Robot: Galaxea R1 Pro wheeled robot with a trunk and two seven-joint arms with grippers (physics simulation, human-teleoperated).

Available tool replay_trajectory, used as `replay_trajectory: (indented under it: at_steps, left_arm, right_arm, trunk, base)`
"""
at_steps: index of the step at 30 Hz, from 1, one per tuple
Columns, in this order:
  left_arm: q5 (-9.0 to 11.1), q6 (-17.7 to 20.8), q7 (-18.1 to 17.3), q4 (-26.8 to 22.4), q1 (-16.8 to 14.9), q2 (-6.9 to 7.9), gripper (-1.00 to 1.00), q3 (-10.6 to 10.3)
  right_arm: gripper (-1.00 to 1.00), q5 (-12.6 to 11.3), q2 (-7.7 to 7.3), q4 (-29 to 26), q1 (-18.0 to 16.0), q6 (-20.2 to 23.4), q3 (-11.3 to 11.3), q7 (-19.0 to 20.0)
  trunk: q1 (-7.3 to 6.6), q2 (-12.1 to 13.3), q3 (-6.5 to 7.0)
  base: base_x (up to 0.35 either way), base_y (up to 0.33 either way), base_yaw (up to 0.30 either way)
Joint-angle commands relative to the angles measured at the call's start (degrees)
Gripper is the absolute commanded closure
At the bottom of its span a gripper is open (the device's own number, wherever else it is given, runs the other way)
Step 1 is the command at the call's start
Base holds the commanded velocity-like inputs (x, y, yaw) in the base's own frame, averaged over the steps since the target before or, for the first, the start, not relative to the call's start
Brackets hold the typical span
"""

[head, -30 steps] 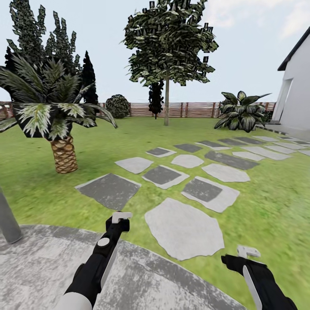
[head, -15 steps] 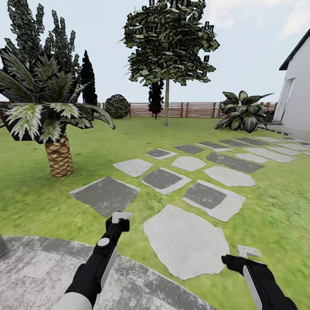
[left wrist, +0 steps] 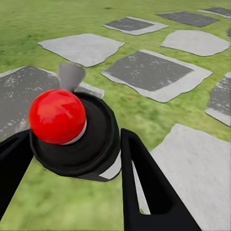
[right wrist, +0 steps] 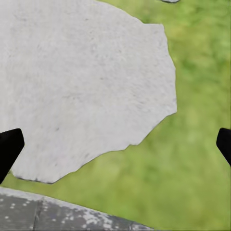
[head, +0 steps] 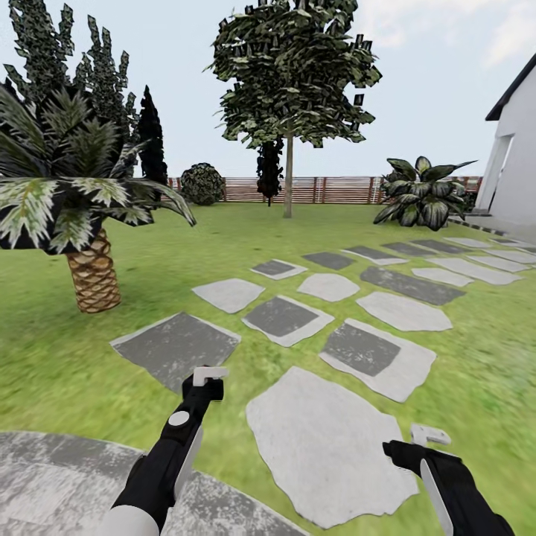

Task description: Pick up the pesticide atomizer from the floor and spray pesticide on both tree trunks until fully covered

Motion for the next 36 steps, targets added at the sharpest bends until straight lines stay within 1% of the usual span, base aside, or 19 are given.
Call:
replay_trajectory:
  at_steps: [1, 36]
  left_arm:
    - [0.0, 0.0, 0.0, 0.0, 0.0, 0.00, 1.00, 0.0]
    - [0.1, -0.1, 0.0, 0.0, 0.0, 0.00, 1.00, 0.0]
  right_arm:
    - [-1.00, 0.0, 0.00, 0.0, 0.0, 0.0, 0.0, 0.0]
    - [-1.00, 0.0, 0.00, 0.0, 0.0, 0.0, 0.0, 0.0]
  trunk:
    - [0.00, 0.0, 0.00]
    - [0.00, 0.0, 0.00]
  base:
    - [0.337, 0.000, 0.000]
    - [0.337, 0.000, 0.000]
